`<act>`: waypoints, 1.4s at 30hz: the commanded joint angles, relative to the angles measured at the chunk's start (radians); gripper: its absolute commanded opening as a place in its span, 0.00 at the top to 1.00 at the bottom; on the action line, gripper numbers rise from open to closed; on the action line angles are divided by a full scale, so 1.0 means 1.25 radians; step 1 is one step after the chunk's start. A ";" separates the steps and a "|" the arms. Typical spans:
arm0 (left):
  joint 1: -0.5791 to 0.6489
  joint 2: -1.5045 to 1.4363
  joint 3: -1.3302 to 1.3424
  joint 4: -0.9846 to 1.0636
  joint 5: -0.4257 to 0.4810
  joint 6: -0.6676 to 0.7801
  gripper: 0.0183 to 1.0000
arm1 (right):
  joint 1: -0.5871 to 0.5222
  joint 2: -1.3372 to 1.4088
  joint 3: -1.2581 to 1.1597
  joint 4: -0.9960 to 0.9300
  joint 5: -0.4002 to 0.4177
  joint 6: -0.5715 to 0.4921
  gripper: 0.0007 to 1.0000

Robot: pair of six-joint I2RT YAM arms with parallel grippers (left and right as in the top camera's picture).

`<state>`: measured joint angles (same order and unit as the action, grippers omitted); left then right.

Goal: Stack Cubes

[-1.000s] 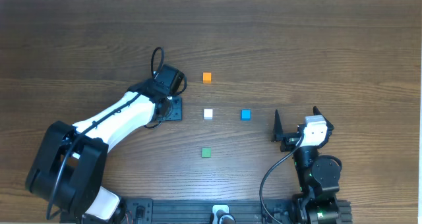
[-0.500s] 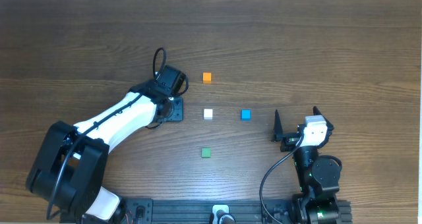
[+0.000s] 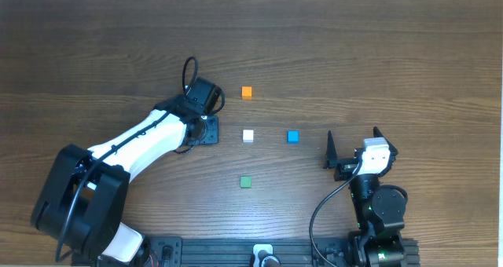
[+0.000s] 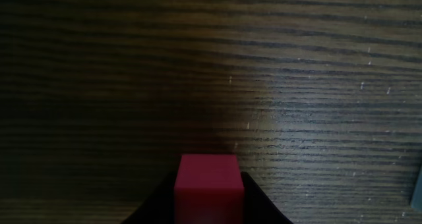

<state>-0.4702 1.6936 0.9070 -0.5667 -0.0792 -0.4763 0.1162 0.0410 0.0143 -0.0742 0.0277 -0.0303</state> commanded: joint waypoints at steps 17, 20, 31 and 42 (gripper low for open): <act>-0.181 0.011 0.343 -0.245 -0.043 -0.212 0.98 | 0.002 -0.007 -0.007 0.002 -0.003 -0.001 0.01; -0.213 0.050 0.374 -0.245 -0.044 -0.229 0.98 | 0.002 -0.007 -0.007 0.002 -0.003 -0.001 0.01; -0.246 0.157 0.391 -0.254 -0.036 -0.303 0.98 | 0.002 -0.007 -0.007 0.002 -0.003 -0.001 0.01; -0.246 0.191 0.390 -0.254 -0.037 -0.305 0.98 | 0.002 -0.007 -0.007 0.002 -0.004 -0.001 0.01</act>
<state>-0.7742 1.8984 1.3830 -0.8825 -0.1165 -0.8356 0.1162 0.0402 0.0143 -0.0742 0.0273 -0.0299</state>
